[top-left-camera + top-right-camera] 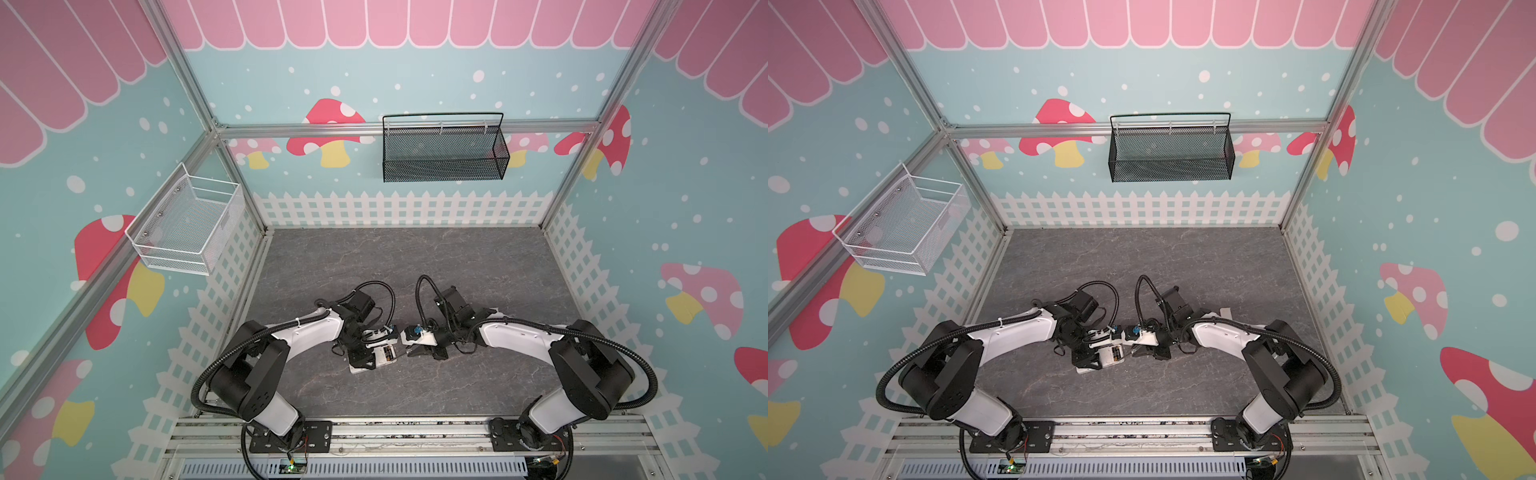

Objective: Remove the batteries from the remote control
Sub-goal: 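Pry the nearer battery out with the screwdriver tip using the right gripper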

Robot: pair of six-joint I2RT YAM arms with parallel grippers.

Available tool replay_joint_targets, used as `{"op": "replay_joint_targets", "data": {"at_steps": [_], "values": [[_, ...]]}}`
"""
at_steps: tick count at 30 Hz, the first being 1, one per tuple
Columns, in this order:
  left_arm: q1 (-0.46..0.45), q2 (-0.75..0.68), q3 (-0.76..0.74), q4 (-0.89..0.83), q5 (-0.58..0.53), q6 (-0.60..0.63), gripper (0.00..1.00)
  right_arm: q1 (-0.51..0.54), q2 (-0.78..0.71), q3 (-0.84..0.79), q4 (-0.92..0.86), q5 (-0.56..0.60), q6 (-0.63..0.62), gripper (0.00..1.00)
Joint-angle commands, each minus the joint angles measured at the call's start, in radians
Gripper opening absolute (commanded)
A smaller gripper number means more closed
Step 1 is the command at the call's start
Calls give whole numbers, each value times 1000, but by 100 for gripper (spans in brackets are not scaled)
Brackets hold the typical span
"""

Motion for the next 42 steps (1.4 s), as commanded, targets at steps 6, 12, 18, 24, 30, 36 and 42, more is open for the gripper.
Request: {"op": "replay_joint_targets", "data": {"at_steps": [6,12,18,24,30,36,42], "values": [[-29,35,-15,-11,28,43,35,14,33,29,5,-17,-43,0],[-32,37,-15,-13,24,44,35,14,13,29,20,-29,-40,0],[-33,37,-13,-15,23,46,35,15,19,25,30,-24,-42,0],[-37,37,-14,-15,20,46,35,14,36,27,30,-9,-42,0],[-37,40,-12,-17,19,45,35,20,53,27,22,-2,-47,0],[-38,38,-12,-16,18,45,35,28,66,39,16,53,-49,0],[-37,38,-12,-16,19,46,35,30,32,17,28,109,-69,0]]}}
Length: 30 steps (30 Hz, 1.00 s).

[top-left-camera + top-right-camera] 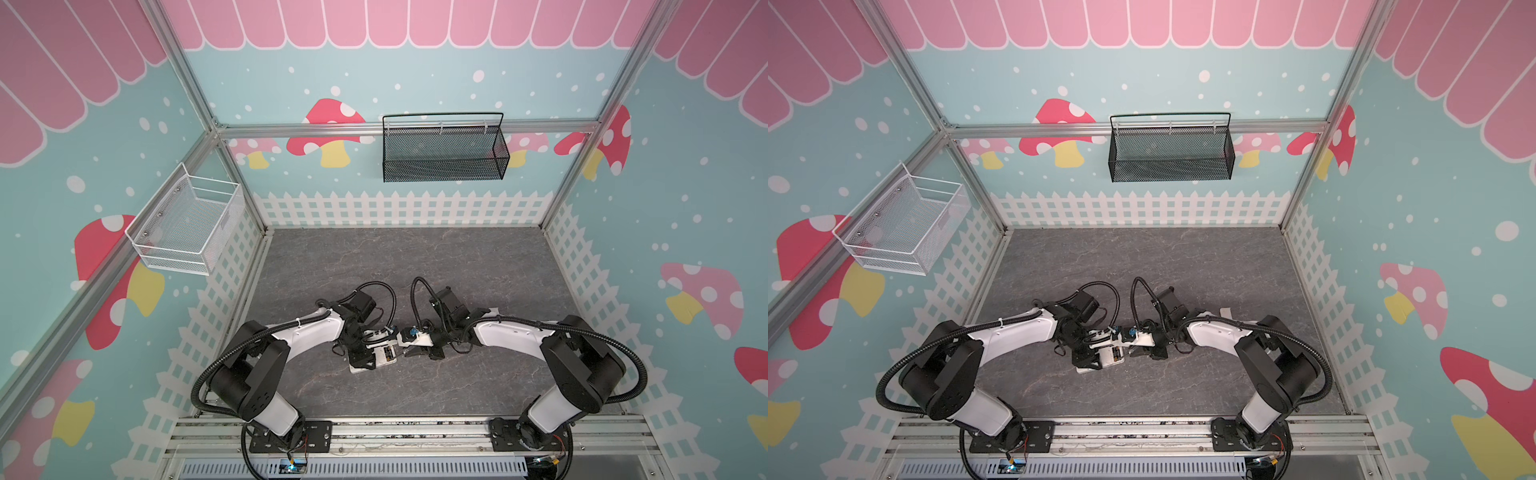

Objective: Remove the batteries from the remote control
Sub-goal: 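Pry the nearer battery out with the screwdriver tip using the right gripper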

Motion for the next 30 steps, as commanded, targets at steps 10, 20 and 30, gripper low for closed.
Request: {"op": "replay_joint_targets", "data": {"at_steps": [10,20,30], "values": [[-29,39,-14,-15,31,35,35,19,-127,-93,170,174,-21,0],[-29,37,-14,-19,32,36,35,23,-164,-132,309,165,39,0],[-28,32,-13,-19,29,36,37,23,-182,-125,184,155,13,0]]}}
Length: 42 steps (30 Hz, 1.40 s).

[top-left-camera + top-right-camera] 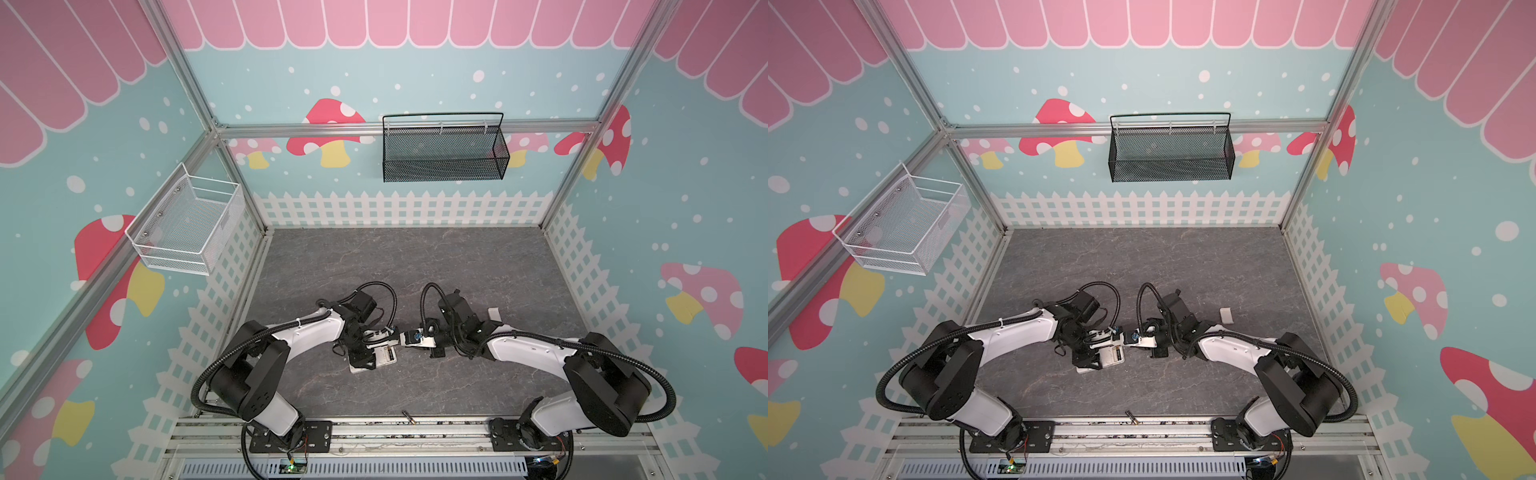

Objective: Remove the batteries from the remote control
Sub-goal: 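Pry the nearer battery out with the screwdriver tip using the right gripper, then withdraw the screwdriver with the right gripper while the left gripper releases the remote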

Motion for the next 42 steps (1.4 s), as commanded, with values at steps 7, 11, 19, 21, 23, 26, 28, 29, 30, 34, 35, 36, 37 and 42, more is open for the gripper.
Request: {"op": "replay_joint_targets", "data": {"at_steps": [7,11,19,21,23,26,28,29,30,34,35,36,37,42], "values": [[-23,19,-5,-17,11,12,42,-2,-170,-48,-76,-47,23,0],[-25,2,-3,-16,20,-2,54,-2,-237,-81,-92,-21,50,0],[-25,-36,13,-17,11,-40,79,-2,-365,-164,-2,68,160,0],[-25,-51,18,-19,18,-51,83,-2,-388,-181,28,94,189,0],[-25,-62,26,-30,31,-54,85,-2,-407,-198,59,124,216,0],[-29,-79,29,-36,39,-59,87,-3,-423,-222,106,186,268,0],[-29,-89,29,-36,36,-62,89,-1,-424,-238,171,257,345,0],[-29,-96,29,-37,30,-62,90,-2,-423,-247,209,305,399,0],[-28,-102,28,-37,26,-64,91,-3,-422,-255,239,342,441,0],[2,-135,29,-35,23,-78,99,-3,-410,-287,367,516,648,3],[12,-144,28,-34,27,-84,99,-3,-405,-295,391,527,674,4],[29,-157,28,-32,35,-93,99,-3,-395,-301,413,530,698,4],[44,-170,25,-29,45,-100,99,-3,-382,-303,431,539,730,5],[124,-242,0,-5,101,-134,99,-4,-291,-320,502,601,875,6]]}}
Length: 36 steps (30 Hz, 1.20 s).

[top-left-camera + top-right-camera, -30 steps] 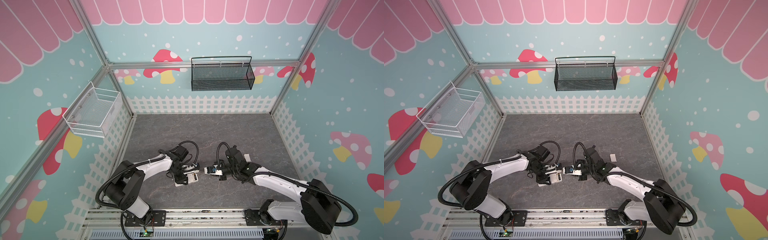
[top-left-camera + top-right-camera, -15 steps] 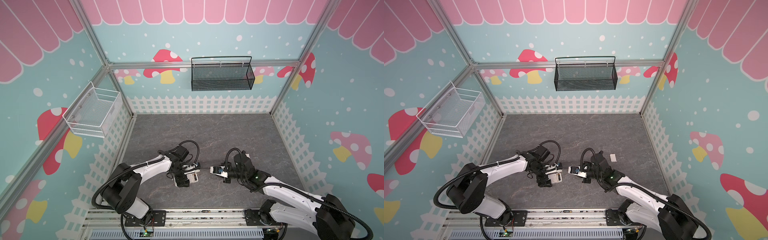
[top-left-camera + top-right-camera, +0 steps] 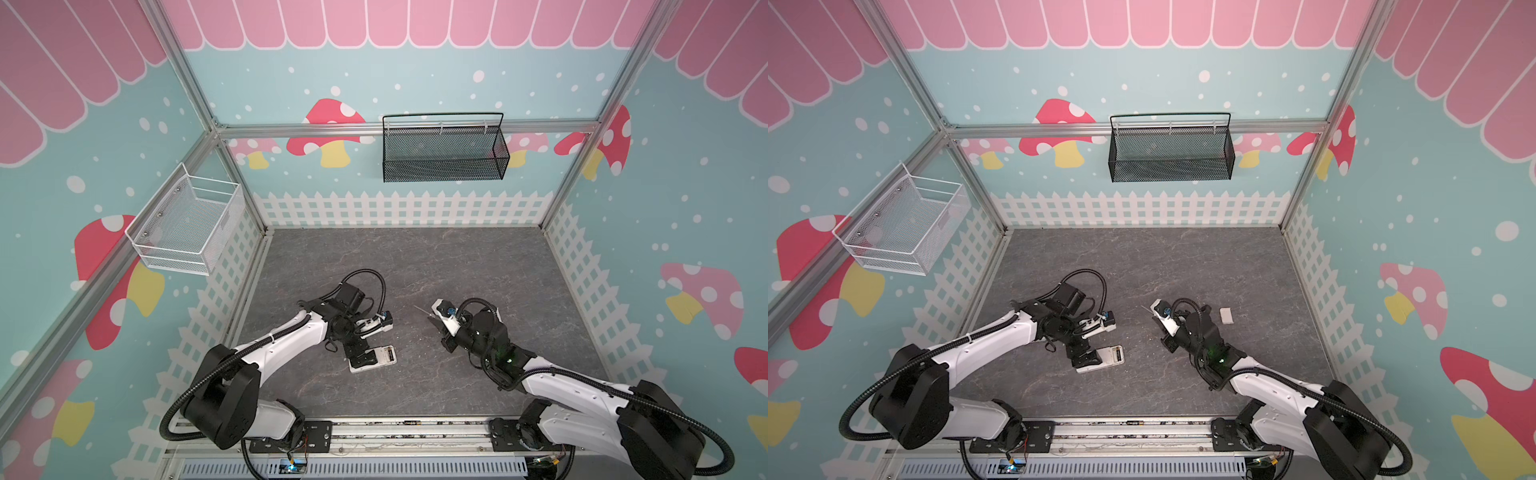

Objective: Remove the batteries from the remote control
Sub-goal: 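Withdraw the screwdriver with the right gripper while the left gripper releases the remote, then drop the screwdriver on the table with the right gripper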

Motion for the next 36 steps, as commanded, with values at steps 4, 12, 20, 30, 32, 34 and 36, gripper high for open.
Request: {"op": "replay_joint_targets", "data": {"at_steps": [4,12,20,30,32,34,36], "values": [[111,-102,-26,36,72,-50,99,-4,93,-43,155,70,203,6],[254,-205,-94,141,35,-122,100,-4,109,-15,94,-76,251,3],[362,-222,-124,313,-79,-321,99,-3,95,-125,177,89,404,12],[482,-237,-183,458,-186,-533,99,-6,194,-154,268,264,485,51],[494,-241,-194,481,-211,-553,99,-8,197,-153,265,297,487,57],[496,-242,-205,519,-266,-588,99,-14,186,-150,258,339,486,64],[497,-243,-216,562,-330,-625,99,-28,156,-143,245,358,461,71]]}}
